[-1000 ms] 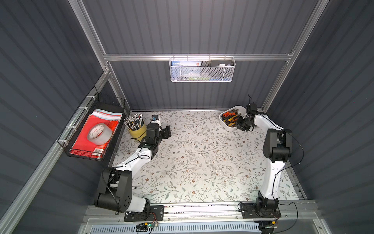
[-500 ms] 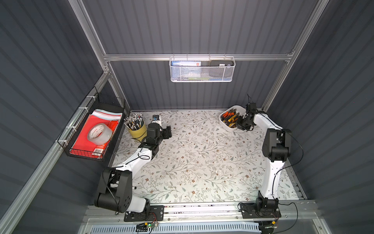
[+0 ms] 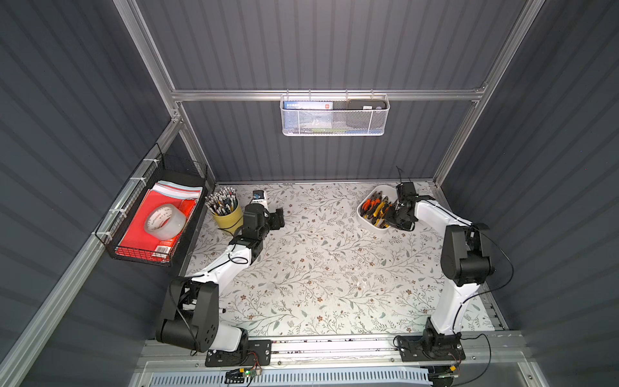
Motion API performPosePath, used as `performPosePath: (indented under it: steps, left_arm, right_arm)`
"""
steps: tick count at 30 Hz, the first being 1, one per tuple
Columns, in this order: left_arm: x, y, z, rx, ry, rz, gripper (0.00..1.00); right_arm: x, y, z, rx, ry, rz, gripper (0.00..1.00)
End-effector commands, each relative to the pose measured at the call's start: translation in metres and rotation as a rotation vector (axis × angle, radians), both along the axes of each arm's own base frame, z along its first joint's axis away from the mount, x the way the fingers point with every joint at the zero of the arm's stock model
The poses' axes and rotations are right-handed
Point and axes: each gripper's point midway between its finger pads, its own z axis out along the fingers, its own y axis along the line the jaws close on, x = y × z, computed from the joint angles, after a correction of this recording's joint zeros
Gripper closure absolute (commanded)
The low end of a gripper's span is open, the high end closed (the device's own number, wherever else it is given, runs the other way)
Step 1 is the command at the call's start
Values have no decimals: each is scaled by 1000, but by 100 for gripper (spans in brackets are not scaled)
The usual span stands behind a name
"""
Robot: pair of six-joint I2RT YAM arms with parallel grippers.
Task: Take the pliers out of the storage box
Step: Move the storage box to the center of the board.
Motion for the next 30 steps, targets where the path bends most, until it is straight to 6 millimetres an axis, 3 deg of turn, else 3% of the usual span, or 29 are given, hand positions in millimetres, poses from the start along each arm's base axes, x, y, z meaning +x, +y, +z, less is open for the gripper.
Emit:
performPosePath:
  steps: [1,8,15,23,30]
  left_arm:
    - [1,-7,24,-6,-64,-31,18]
    - [-2,-10,29,-20,-71,-42,18]
    - [-15,-14,37,-44,-72,-68,18]
    - [-36,-9,65,-37,-96,-40,16]
    - [-62,0,93,-83,-175,-23,15]
  right_arm:
    - [-68,50,-25,-13,164,199,100]
    - [-118,123,-26,71,176,367,100]
    - [-157,172,-27,75,186,480,100]
    - [-191,211,-23,92,183,523,100]
    - [-215,228,-20,99,193,519,100]
